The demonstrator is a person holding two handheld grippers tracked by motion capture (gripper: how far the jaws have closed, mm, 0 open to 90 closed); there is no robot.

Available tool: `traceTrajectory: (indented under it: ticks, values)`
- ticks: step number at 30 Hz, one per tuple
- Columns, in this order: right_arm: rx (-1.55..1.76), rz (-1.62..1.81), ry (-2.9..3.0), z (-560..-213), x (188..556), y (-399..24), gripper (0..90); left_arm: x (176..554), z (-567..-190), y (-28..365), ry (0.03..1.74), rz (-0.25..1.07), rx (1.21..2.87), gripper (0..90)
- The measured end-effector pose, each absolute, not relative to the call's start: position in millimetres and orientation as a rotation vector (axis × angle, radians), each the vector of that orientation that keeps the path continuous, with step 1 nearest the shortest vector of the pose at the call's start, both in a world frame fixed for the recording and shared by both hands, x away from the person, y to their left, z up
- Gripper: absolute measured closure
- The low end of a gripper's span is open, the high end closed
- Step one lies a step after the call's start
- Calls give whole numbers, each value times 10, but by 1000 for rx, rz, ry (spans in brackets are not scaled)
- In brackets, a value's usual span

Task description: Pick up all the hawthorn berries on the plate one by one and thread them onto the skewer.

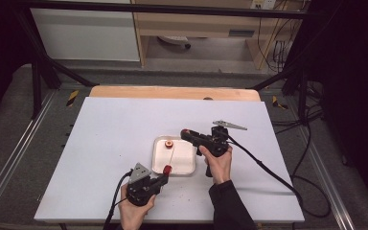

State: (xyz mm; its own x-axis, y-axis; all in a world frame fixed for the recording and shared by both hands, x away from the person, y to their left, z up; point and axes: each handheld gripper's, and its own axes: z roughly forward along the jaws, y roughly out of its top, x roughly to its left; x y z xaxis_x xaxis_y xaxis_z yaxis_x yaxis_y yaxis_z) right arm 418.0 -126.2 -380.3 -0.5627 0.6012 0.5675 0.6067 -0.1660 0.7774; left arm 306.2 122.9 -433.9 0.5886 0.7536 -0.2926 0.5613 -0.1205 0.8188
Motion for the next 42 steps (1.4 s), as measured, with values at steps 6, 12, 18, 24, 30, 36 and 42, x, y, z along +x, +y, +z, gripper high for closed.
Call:
traceTrajectory:
  ticks: [6, 12, 18, 24, 30, 36, 42]
  values:
    - [-1471, -1971, -1900, -3834, 4156, -1253, 611, 3066, -4311, 1196, 1078, 232, 1773, 881]
    - [-1455, -1987, -1802, -3828, 4133, -1236, 611, 3078, -4268, 1145, 1073, 231, 1767, 881]
    - [-1445, -2012, -1789, -3801, 4108, -1246, 611, 3101, -4213, 1064, 1072, 191, 1750, 881]
    - [-1422, -2063, -1788, -3794, 4092, -1249, 611, 3128, -4165, 1009, 1068, 170, 1739, 881]
    - [-1418, -2085, -1767, -3780, 4076, -1268, 612, 3140, -4118, 982, 1068, 148, 1714, 881]
    - [-1384, -2103, -1799, -3790, 4055, -1266, 612, 3173, -4112, 980, 1082, 129, 1704, 881]
    - [-1360, -2119, -1836, -3802, 4043, -1261, 612, 3192, -4121, 972, 1096, 114, 1699, 882]
